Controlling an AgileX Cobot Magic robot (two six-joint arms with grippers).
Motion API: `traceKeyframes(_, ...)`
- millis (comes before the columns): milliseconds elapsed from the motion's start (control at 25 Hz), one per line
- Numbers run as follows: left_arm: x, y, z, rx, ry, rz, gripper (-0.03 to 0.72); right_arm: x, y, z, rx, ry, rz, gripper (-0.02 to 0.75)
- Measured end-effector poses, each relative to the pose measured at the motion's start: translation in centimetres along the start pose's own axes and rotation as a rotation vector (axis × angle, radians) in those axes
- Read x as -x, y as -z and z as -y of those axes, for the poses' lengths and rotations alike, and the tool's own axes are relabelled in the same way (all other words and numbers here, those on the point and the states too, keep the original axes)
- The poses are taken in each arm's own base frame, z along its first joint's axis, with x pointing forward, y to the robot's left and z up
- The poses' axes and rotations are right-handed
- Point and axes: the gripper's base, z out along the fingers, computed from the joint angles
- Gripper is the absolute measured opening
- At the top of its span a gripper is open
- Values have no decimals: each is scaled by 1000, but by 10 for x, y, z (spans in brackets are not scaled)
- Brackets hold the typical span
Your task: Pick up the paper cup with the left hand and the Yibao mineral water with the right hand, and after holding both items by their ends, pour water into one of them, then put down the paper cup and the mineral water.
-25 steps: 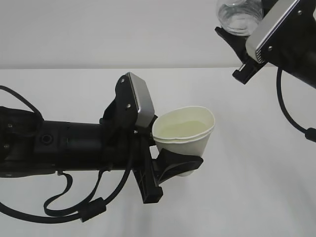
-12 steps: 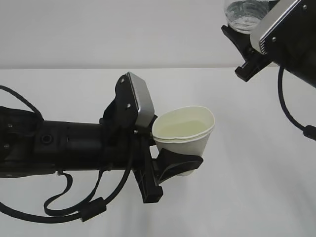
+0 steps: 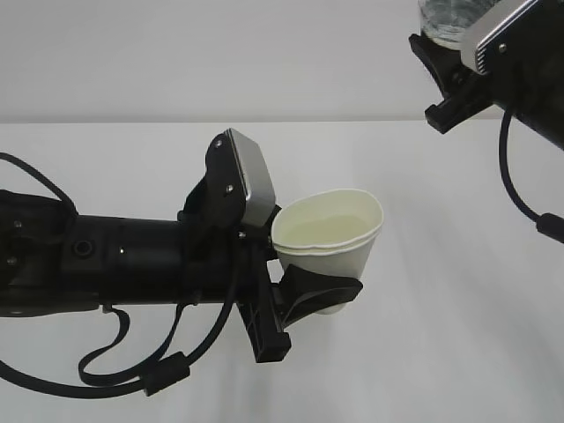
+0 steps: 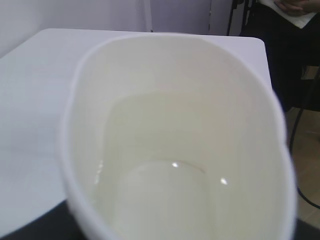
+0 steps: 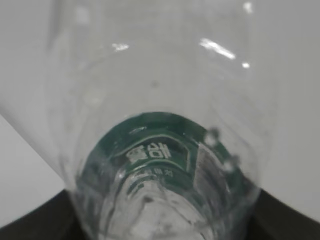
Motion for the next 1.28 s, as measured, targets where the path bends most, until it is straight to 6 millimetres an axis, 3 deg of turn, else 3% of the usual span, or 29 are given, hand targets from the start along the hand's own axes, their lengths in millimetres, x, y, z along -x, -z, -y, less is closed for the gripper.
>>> traceKeyframes(1280,0,0,0,1,1,0,374,-21,4,15,-193,-277,-207,445)
